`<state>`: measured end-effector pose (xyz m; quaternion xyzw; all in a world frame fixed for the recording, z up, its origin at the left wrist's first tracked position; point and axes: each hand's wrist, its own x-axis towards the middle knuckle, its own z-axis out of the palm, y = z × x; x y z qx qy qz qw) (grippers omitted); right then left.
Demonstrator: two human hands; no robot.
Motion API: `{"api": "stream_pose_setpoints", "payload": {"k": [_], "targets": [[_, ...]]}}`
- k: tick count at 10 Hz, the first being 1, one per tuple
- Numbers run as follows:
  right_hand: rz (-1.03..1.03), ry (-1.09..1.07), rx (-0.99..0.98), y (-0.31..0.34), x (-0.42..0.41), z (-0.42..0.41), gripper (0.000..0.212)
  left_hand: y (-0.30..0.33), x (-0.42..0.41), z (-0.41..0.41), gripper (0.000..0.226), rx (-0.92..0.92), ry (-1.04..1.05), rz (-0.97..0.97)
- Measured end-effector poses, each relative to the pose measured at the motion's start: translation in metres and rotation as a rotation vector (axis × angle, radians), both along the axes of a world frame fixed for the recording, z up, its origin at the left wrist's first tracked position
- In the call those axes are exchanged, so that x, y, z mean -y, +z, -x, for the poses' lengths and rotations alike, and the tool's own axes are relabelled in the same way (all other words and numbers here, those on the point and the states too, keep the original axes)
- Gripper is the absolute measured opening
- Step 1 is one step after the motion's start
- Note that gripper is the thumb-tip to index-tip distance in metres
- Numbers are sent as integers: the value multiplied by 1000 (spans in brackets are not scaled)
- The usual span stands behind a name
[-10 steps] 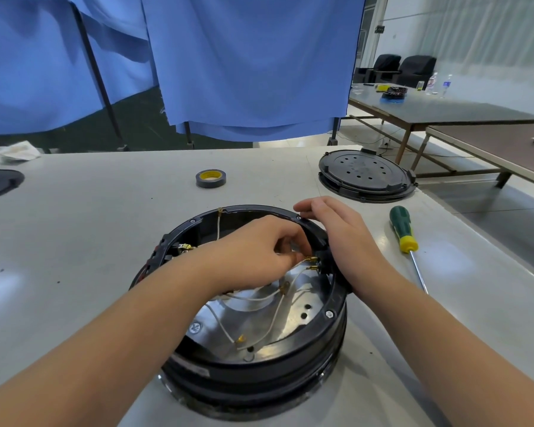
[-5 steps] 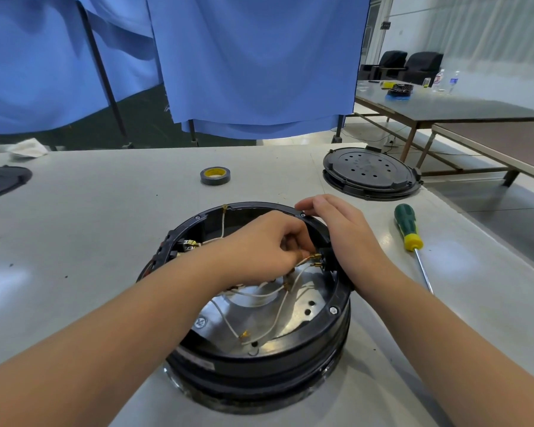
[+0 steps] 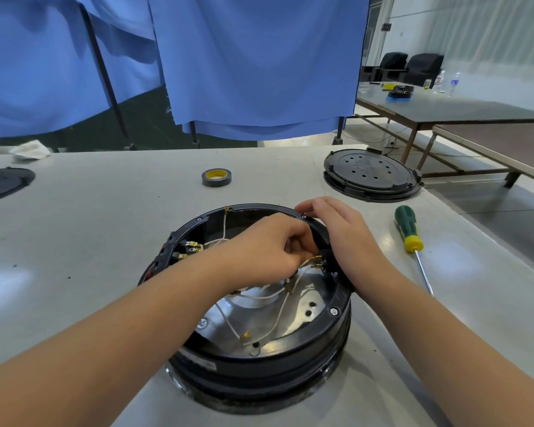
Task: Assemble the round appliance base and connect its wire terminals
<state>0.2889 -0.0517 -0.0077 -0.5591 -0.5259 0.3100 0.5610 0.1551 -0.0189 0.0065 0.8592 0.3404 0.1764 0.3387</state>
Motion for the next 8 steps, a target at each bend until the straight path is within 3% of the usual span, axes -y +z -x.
{"api": "stream_pose_setpoints", "payload": {"k": [4, 6, 8], "targets": [[-3, 6, 20, -2, -2, -3, 28, 10, 4, 9, 17, -19, 12, -49], [-16, 9, 103, -2, -1, -6, 26, 29, 1, 49, 14, 54, 208, -276], [-41, 15, 220, 5, 6, -9, 21, 15, 4, 101, 34, 305, 577, -210]]}}
